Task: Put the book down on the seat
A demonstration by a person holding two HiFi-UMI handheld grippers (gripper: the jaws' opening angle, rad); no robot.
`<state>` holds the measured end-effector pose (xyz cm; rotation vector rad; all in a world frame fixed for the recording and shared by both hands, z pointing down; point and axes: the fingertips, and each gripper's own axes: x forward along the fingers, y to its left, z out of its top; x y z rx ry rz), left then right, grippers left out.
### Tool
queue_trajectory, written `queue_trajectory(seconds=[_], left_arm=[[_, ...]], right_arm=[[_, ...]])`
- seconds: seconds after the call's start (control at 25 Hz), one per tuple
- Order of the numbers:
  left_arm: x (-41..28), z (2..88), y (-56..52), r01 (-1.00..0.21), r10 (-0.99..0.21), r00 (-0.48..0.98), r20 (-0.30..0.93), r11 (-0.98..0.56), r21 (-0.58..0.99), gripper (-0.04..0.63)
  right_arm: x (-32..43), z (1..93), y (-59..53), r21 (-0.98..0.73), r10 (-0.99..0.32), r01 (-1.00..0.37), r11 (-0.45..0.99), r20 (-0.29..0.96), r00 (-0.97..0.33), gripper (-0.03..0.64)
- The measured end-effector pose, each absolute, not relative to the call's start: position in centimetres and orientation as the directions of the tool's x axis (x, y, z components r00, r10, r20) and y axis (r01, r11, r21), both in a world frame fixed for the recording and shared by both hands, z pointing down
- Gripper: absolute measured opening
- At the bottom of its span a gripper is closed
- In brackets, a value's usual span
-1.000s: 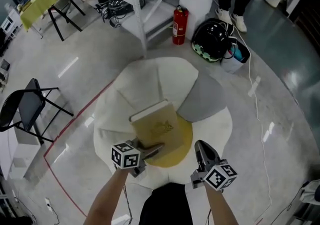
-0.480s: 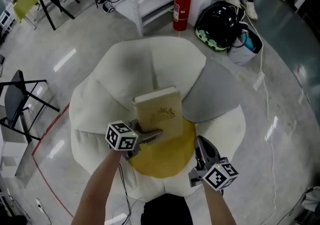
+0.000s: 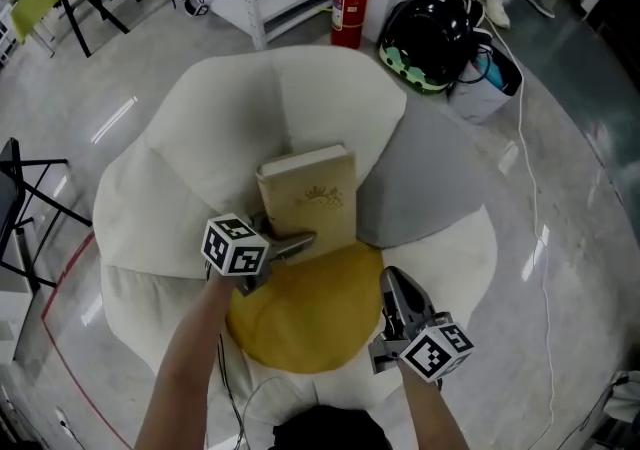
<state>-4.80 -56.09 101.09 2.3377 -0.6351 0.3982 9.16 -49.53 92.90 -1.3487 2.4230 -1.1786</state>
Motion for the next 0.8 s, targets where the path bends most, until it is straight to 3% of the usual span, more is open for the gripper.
queue_trajectory(seconds=[0.16, 0.36, 0.72, 0.8], left_arm=[[-4.7, 103.1, -57.1, -0.567, -0.358, 0.814, 0.458, -0.664, 0.488, 0.227], [-6.3, 104.5, -57.4, -0.647, -0.443, 0.762, 0.472, -0.538, 0.54, 0.322], [-9.2, 102.5, -53.8, -0.701, -0.489, 0.71, 0.507, -0.417, 0.579, 0.334], [-9.3, 101.5, -53.0, -0.707, -0.501, 0.702, 0.506, -0.409, 0.577, 0.334]], right_arm=[[9.9, 94.4, -49.8, -0.684, -0.776, -0.669, 0.29, 0.24, -0.583, 0.012], [9.9, 95.1, -49.5, -0.687, -0.773, -0.668, 0.286, 0.247, -0.585, 0.012], [7.8, 92.6, -47.6, -0.685, -0.744, -0.671, 0.283, 0.285, -0.605, 0.016], [7.3, 91.8, -47.2, -0.688, -0.736, -0.67, 0.279, 0.295, -0.609, 0.043]])
